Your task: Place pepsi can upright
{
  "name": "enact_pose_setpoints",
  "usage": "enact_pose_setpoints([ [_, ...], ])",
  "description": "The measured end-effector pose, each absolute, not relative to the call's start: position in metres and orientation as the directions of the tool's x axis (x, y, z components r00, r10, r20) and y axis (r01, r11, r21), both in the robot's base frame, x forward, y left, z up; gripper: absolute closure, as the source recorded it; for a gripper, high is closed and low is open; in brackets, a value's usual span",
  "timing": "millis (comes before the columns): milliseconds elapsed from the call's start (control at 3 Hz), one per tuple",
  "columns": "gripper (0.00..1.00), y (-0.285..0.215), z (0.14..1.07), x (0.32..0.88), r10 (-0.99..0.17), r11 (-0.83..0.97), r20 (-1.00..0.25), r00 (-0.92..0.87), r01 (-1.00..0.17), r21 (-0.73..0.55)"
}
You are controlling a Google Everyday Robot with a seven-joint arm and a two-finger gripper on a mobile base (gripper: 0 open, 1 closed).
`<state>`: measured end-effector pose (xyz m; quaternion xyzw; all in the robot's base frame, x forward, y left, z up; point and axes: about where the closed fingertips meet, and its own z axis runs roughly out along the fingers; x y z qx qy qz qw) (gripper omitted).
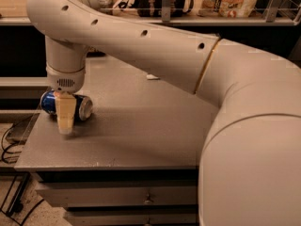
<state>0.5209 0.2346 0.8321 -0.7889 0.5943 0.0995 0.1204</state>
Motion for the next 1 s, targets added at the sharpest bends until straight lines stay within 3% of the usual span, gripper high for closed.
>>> enact_pose_setpoints([
  [1000,0.87,0.24,0.87,0.517,-0.889,-0.258,-0.351,0.294,-0.955,-0.146],
])
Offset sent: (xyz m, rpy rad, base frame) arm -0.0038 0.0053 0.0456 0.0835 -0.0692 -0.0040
